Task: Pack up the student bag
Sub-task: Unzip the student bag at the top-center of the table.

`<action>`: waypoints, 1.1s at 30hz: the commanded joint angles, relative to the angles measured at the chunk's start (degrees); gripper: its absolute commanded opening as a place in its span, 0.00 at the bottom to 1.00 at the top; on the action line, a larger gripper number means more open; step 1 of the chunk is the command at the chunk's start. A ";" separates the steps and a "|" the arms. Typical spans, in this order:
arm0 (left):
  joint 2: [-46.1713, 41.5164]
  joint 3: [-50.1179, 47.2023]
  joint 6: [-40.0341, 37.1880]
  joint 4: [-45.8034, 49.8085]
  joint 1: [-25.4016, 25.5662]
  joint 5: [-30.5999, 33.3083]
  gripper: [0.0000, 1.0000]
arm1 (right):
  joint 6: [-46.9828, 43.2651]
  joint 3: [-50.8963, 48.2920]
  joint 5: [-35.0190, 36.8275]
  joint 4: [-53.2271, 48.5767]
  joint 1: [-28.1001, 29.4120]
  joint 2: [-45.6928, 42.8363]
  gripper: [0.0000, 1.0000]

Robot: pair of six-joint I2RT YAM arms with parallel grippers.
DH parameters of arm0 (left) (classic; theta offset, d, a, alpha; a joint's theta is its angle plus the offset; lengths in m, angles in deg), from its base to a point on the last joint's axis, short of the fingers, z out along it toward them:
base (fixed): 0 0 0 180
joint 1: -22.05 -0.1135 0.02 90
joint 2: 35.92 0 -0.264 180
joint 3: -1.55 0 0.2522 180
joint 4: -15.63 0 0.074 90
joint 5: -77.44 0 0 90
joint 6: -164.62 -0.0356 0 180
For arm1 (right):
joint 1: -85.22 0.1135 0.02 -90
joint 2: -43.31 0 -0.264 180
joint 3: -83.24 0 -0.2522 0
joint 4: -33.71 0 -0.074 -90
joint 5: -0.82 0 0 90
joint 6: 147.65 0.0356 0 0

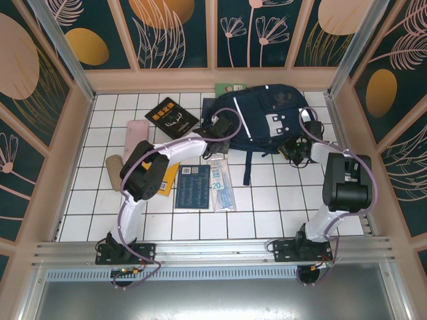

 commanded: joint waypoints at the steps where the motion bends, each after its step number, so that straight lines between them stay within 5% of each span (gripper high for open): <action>1: -3.95 -2.08 -2.00 3.17 -3.31 3.50 0.00 | -1.36 -0.49 5.20 0.23 -3.58 -2.18 0.00; 3: -5.53 -2.69 -3.53 1.16 -3.15 -3.25 0.00 | -1.65 0.44 5.44 -0.25 -4.19 -1.91 0.07; 6: -5.87 -1.64 -4.43 0.57 -1.54 -9.44 0.00 | -1.37 1.60 5.63 -1.00 -4.27 -2.60 0.46; 11: -4.89 -0.57 -4.67 -2.61 3.46 -17.02 0.00 | -1.20 0.66 6.83 -4.42 -2.56 -7.55 0.64; 23: -2.78 0.80 -1.20 -9.39 8.61 -28.27 0.00 | 13.39 -16.61 7.01 -3.53 10.27 -28.33 0.70; 33: -6.47 -7.25 -3.05 -11.01 8.92 -33.39 0.00 | 23.23 -18.72 10.34 6.60 16.24 -25.09 0.65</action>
